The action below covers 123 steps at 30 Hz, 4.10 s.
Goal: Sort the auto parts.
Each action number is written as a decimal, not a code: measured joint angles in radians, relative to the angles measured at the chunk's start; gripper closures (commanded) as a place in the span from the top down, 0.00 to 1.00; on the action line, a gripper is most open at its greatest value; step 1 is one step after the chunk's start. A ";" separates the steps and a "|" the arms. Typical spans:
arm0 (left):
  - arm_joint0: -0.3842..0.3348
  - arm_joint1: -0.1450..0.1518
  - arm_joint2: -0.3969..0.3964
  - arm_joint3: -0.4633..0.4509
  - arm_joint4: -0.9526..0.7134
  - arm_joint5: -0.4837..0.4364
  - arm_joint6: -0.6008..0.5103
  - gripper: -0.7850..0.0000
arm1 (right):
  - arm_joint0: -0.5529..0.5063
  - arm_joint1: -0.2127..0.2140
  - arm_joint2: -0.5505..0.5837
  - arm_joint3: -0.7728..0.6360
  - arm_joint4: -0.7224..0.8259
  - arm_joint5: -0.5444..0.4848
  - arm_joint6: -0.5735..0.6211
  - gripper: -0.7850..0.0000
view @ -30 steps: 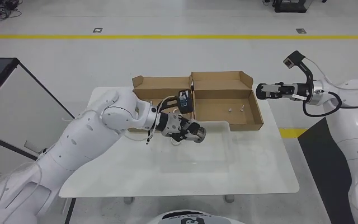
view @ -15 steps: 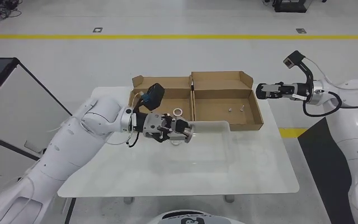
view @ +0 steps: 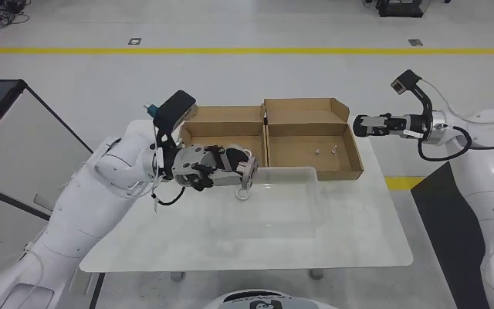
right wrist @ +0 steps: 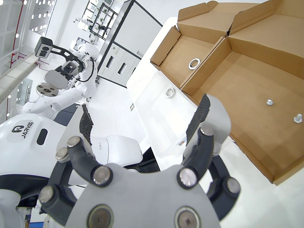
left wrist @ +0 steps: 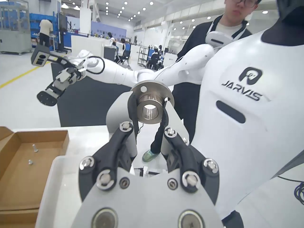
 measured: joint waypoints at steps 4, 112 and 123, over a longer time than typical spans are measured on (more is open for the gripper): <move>0.027 -0.015 -0.033 -0.037 -0.087 0.000 0.000 0.00 | 0.000 0.000 0.000 0.000 0.000 0.000 0.000 1.00; 0.312 -0.155 -0.286 -0.219 -0.628 0.134 -0.134 0.00 | 0.000 0.000 0.000 0.000 0.000 0.000 0.000 1.00; 0.324 -0.162 -0.300 -0.223 -0.654 0.146 -0.146 0.00 | 0.000 0.000 0.000 0.000 0.000 0.000 0.000 1.00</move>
